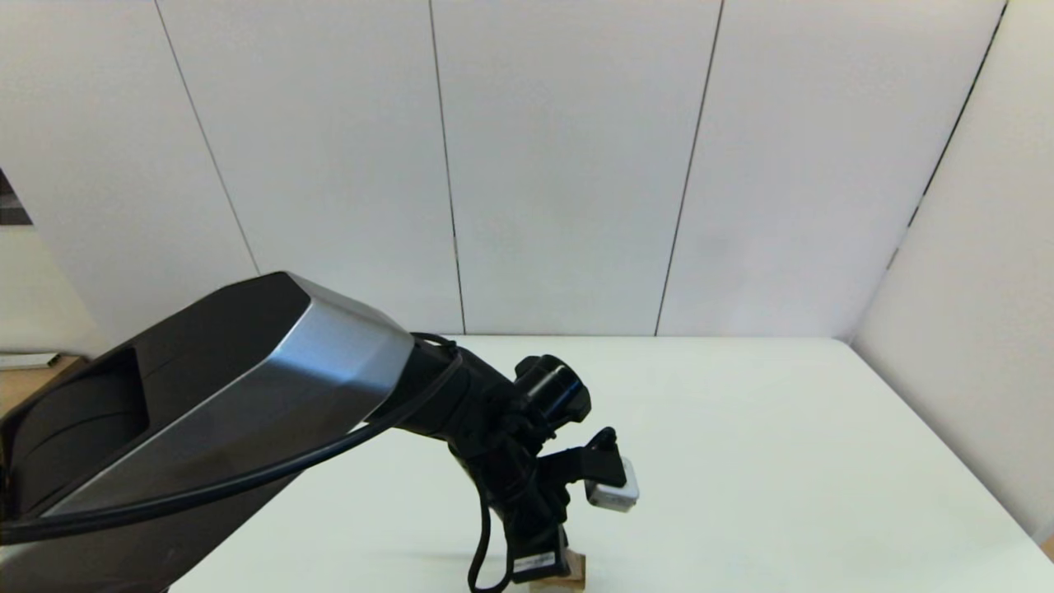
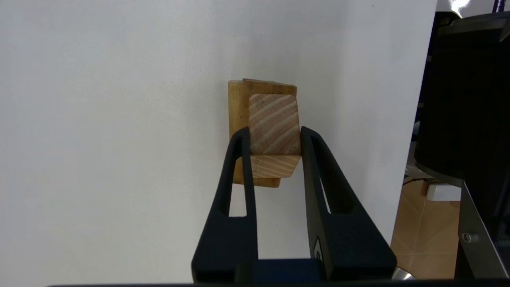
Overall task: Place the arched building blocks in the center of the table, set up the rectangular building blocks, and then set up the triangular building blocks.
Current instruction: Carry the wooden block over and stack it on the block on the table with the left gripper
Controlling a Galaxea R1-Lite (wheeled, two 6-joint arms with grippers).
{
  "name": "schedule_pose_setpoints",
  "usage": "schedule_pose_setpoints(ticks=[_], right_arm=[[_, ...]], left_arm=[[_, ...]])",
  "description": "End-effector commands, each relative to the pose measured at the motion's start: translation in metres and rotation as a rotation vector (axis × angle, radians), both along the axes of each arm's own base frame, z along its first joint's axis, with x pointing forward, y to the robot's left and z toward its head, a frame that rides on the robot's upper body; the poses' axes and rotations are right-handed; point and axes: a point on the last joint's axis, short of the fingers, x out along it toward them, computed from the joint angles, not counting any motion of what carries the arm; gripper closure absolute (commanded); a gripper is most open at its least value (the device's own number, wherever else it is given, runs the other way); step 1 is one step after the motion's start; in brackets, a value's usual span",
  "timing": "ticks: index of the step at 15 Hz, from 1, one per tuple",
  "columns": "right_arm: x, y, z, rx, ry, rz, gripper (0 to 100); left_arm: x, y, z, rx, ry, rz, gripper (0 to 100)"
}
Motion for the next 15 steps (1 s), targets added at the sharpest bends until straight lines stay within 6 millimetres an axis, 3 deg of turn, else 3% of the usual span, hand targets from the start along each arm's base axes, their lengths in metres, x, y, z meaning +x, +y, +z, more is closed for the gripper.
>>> schedule_pose_setpoints(ticks=[1, 15], right_arm=[[0.0001, 0.0000, 0.0000, 0.000, 0.002, 0.001, 0], [0.0001, 0.0000, 0.0000, 0.000, 0.002, 0.001, 0]], left_arm=[[0.0009, -0.0003, -0.0023, 0.003, 0.005, 0.000, 100], [0.0073, 0.0003, -0.0021, -0.002, -0.001, 0.008, 100]])
